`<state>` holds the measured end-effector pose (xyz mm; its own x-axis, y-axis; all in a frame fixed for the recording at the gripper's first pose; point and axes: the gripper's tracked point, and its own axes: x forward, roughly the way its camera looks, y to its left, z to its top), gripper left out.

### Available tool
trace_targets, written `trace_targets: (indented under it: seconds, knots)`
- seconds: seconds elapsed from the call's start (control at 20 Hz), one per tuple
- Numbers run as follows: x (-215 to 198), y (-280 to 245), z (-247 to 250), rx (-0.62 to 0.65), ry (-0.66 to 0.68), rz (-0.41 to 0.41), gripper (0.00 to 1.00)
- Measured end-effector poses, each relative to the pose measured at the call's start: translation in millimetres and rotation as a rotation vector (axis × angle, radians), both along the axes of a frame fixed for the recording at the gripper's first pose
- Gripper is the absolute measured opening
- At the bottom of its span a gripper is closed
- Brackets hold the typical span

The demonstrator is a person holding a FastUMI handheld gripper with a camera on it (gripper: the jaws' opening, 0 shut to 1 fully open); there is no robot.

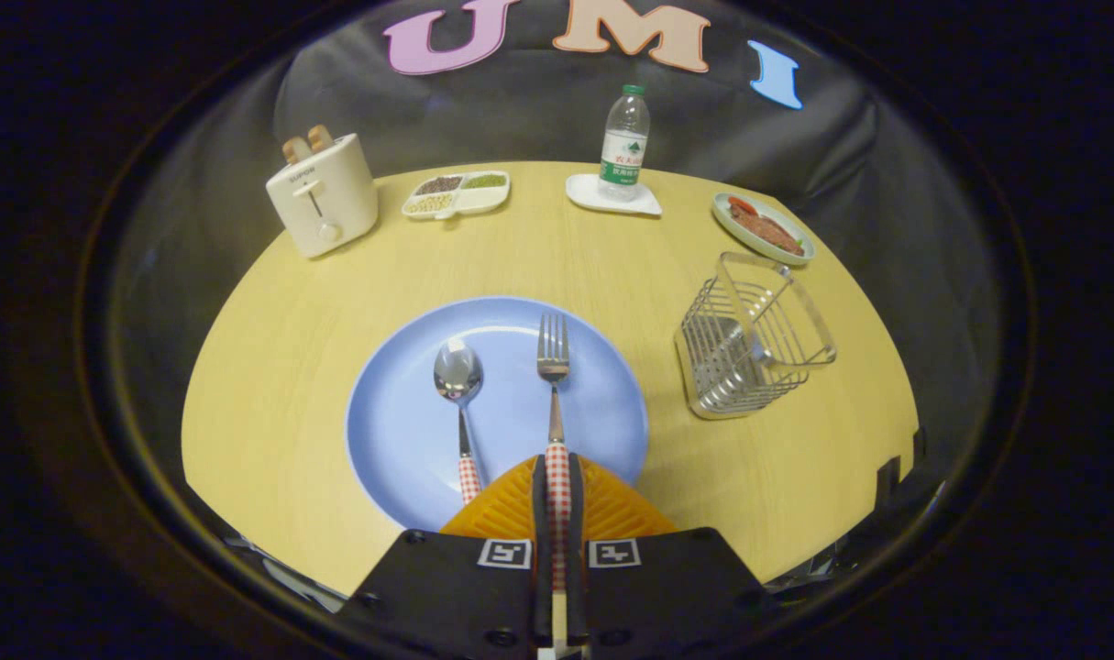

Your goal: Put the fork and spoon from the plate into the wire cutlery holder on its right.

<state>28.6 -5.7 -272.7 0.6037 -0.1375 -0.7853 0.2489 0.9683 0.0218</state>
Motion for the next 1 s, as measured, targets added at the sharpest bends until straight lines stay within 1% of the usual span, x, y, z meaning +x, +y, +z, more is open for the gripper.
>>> trace_targets:
  seconds: [0.15, 0.3, 0.4, 0.5, 0.7, 0.85, 1.0]
  knots:
    - [-2.4, -17.0, 35.9, -0.018, 0.025, -0.072, 0.09]
    - [0.7, -32.3, 71.0, 0.012, 0.046, -0.158, 0.09]
    - [-1.6, -49.3, 88.7, 0.008, 0.09, -0.208, 0.09]
    - [-7.2, -67.2, 100.1, -0.014, 0.168, -0.244, 0.09]
    - [-19.4, -93.5, 102.6, -0.044, 0.376, -0.27, 0.09]
    - [-15.3, -102.4, 92.7, -0.001, 0.476, -0.295, 0.09]
    - [-16.3, -111.7, 79.7, 0.041, 0.588, -0.298, 0.08]
